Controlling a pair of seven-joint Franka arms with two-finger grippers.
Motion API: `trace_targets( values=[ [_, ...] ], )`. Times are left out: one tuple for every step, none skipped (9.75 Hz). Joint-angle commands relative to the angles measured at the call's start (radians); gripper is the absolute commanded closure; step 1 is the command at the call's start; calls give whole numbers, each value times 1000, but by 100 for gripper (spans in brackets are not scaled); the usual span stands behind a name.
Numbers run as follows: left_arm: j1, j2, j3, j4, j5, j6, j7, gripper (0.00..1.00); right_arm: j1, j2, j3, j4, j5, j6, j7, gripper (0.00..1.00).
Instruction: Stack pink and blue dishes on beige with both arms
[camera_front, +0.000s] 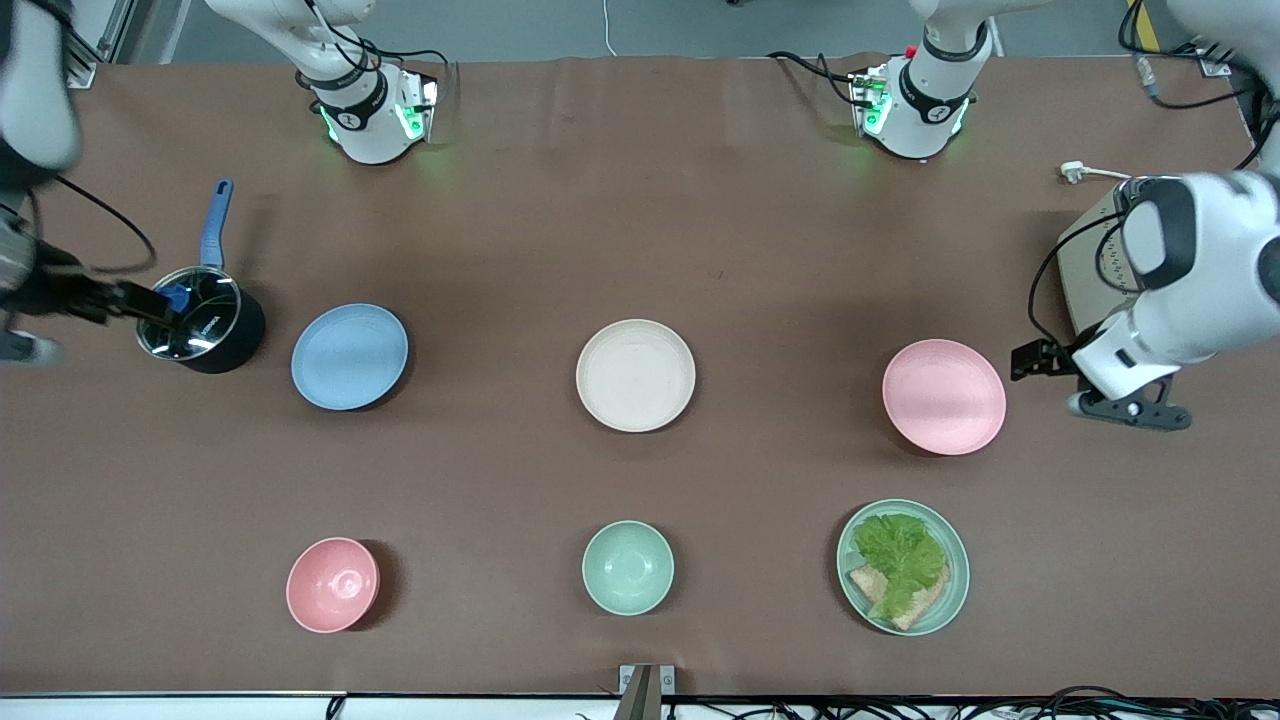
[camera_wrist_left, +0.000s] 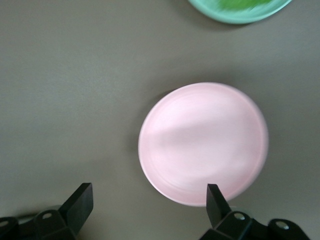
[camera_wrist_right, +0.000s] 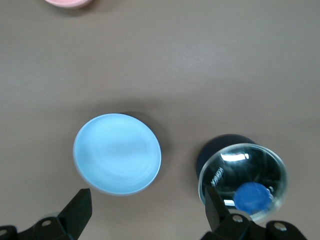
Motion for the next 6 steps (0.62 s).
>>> trace_targets(
  values=[
    [54, 161, -9, -16, -10, 153, 113, 0, -3, 70, 7, -150, 9, 202, -93, 0],
    [53, 192, -10, -18, -10, 168, 113, 6, 2, 124, 7, -165, 51, 249, -132, 0],
    [53, 215, -13, -24, -10, 169, 116, 17, 3, 179, 9, -164, 84, 275, -202, 0],
    [53, 232, -13, -22, -10, 177, 124, 30, -6, 234, 7, -170, 132, 333, -312, 0],
    [53, 244, -13, -22, -10, 185, 128, 54, -21, 268, 6, -182, 194, 375, -418, 0],
    [53, 246, -13, -21, -11, 185, 127, 77, -26, 288, 6, -198, 269, 399, -487, 0]
  ],
)
